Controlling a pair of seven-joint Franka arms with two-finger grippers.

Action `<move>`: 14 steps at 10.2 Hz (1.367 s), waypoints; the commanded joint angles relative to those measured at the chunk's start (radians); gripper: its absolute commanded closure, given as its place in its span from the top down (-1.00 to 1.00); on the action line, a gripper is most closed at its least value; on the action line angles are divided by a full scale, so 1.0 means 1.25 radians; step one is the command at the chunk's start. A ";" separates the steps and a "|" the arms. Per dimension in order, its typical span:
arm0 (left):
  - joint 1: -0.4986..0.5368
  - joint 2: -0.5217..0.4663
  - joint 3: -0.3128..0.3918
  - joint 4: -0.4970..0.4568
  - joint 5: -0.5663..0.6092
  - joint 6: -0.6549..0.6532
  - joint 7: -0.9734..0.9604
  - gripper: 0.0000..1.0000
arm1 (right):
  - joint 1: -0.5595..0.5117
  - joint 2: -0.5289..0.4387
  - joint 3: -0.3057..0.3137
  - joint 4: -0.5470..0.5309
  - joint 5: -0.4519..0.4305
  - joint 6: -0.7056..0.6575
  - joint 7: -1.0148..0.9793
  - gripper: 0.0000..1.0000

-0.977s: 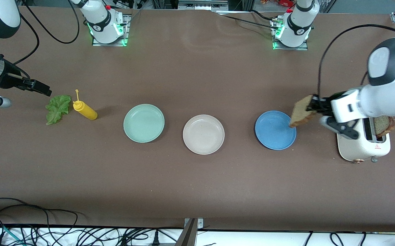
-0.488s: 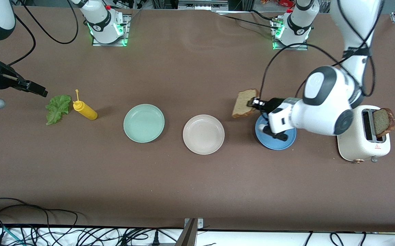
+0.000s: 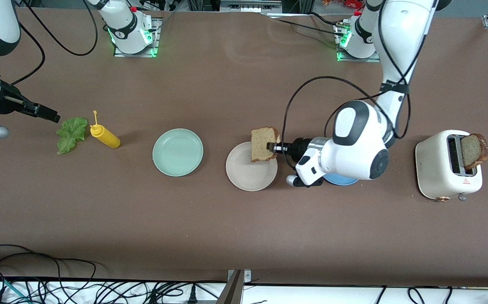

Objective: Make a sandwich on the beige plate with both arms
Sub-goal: 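Carry the bread slice with the left gripper onto the beige plate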

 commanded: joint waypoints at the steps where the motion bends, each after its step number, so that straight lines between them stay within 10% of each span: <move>1: -0.048 0.047 0.009 0.029 -0.072 0.102 -0.026 -1.00 | -0.006 0.008 0.002 0.022 0.008 0.002 0.001 1.00; 8: -0.086 0.106 0.011 0.025 -0.102 0.222 -0.017 -1.00 | -0.071 0.065 0.001 0.027 -0.023 0.002 -0.020 1.00; 14: -0.084 0.126 0.014 0.020 -0.097 0.223 0.044 -1.00 | -0.099 0.195 -0.034 -0.076 -0.080 0.208 -0.130 1.00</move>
